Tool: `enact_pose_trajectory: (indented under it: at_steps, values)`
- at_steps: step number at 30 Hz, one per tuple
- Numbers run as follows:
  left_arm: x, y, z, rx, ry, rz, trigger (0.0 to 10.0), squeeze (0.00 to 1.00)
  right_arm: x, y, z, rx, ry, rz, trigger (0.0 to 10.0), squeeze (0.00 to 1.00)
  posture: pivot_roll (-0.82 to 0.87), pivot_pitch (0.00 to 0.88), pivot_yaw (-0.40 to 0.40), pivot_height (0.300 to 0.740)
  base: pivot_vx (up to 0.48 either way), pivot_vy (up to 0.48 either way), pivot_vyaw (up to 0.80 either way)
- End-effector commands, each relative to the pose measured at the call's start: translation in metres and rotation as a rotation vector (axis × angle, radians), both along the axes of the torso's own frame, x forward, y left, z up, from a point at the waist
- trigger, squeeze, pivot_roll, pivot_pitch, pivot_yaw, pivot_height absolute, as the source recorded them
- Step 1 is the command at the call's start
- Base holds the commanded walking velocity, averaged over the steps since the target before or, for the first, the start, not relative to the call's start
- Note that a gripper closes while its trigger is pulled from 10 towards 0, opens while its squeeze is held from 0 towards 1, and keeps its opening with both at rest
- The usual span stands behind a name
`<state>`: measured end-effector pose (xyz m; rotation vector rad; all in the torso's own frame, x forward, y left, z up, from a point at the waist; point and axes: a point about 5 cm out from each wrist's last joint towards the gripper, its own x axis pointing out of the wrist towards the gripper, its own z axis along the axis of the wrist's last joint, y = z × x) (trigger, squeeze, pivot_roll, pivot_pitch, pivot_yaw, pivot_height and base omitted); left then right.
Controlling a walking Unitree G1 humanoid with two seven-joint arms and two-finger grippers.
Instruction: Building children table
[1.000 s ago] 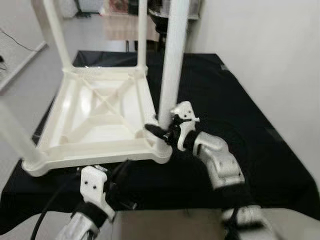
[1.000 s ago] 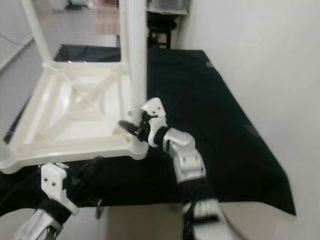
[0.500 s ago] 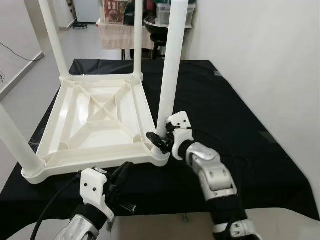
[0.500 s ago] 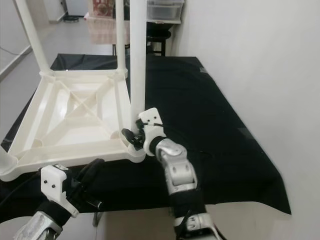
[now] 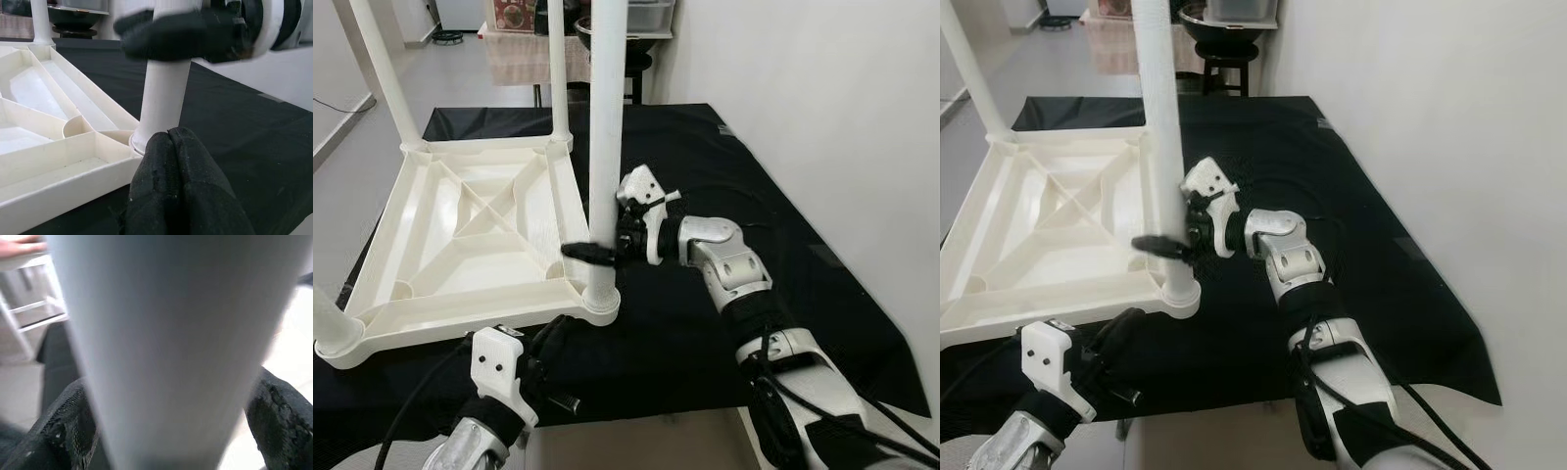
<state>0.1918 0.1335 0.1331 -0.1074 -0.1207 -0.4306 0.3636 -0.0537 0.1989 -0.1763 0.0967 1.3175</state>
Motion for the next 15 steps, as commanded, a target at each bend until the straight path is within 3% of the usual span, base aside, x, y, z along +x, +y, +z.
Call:
enact_pose_trajectory:
  at_steps: [1,2,8,10,14,15]
  values:
    - [-0.001,0.0,-0.004,0.007,0.02,0.0,10.0,0.0,-0.004,0.011,-0.003,-0.038,0.016,0.098,9.8,0.0,0.13,0.033,-0.093,0.74,0.0,0.0,0.0]
    - [0.0,0.0,-0.004,0.007,0.02,0.0,10.0,0.0,-0.007,0.012,-0.008,-0.04,0.054,0.138,0.0,0.0,0.13,0.032,-0.093,0.74,0.0,0.0,0.0]
    - [0.0,0.0,-0.005,0.006,0.02,0.0,10.0,0.0,-0.009,0.005,-0.022,-0.024,0.112,0.175,0.0,0.0,0.13,0.033,-0.088,0.74,0.0,0.0,0.0]
    - [-0.001,0.0,-0.004,0.005,0.02,-0.001,10.0,0.0,-0.008,-0.008,-0.026,0.003,0.101,0.147,0.0,0.0,0.12,0.035,-0.083,0.74,0.0,0.0,0.0]
    - [-0.001,0.0,-0.004,0.004,0.02,-0.001,10.0,0.0,-0.007,-0.014,-0.027,0.012,0.093,0.135,0.0,0.0,0.12,0.035,-0.083,0.74,0.0,0.0,0.0]
    - [-0.001,0.0,-0.004,0.003,0.02,-0.001,10.0,0.0,-0.007,-0.021,-0.027,0.02,0.08,0.113,0.0,0.0,0.12,0.04,-0.08,0.74,0.0,0.0,0.0]
